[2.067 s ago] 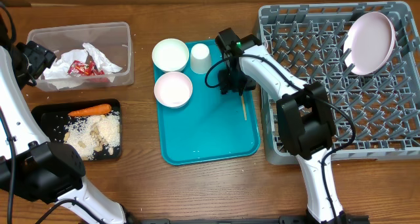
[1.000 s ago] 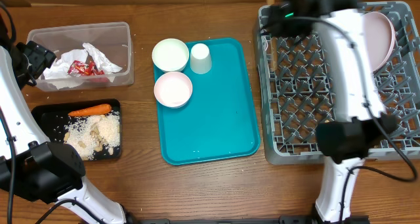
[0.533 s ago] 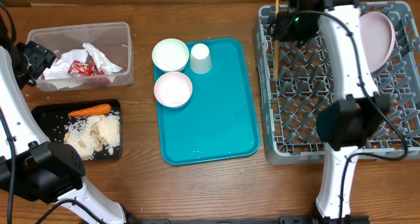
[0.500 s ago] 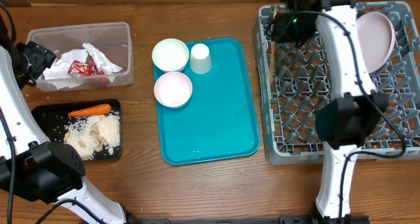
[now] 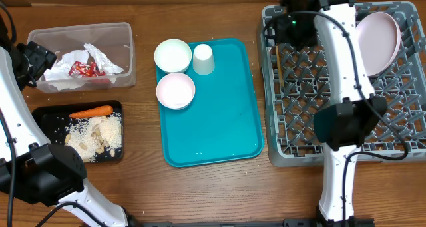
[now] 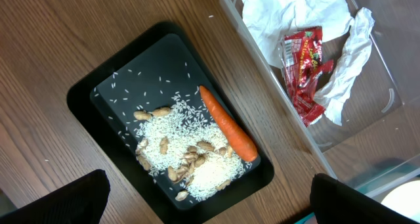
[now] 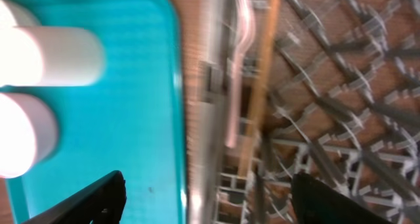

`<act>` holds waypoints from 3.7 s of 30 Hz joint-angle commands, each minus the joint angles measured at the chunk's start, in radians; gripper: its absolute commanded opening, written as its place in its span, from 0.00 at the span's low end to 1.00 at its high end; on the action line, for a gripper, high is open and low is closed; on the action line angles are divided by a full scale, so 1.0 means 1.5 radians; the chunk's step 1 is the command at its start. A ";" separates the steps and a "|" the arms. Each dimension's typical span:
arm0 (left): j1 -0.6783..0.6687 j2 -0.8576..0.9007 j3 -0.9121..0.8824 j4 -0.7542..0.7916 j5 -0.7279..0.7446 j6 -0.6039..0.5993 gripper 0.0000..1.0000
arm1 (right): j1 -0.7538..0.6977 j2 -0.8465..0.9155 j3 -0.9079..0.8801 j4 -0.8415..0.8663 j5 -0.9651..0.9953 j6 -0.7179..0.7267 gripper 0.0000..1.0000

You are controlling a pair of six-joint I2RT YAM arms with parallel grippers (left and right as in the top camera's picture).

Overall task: Sort waste into correct bins and load items into the dishwasher rack
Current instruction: 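Reach the right gripper to the pink bowl and grasp its rim, then lift the pink bowl off the teal tray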

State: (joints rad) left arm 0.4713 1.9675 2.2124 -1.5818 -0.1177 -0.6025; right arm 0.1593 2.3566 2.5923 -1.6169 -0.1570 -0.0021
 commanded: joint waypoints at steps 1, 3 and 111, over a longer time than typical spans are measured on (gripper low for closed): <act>0.000 0.002 -0.001 0.001 -0.011 0.005 1.00 | 0.075 -0.038 0.032 0.003 -0.048 0.023 0.84; 0.000 0.002 -0.001 0.001 -0.011 0.005 1.00 | 0.109 -0.037 0.016 0.021 -0.055 0.042 0.84; 0.000 0.002 -0.001 0.001 -0.011 0.005 1.00 | 0.436 -0.123 -0.575 0.408 -0.016 0.162 0.62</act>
State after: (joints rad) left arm 0.4713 1.9675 2.2124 -1.5814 -0.1181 -0.6025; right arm 0.7841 2.1712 1.7458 -1.0260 -0.2016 0.2363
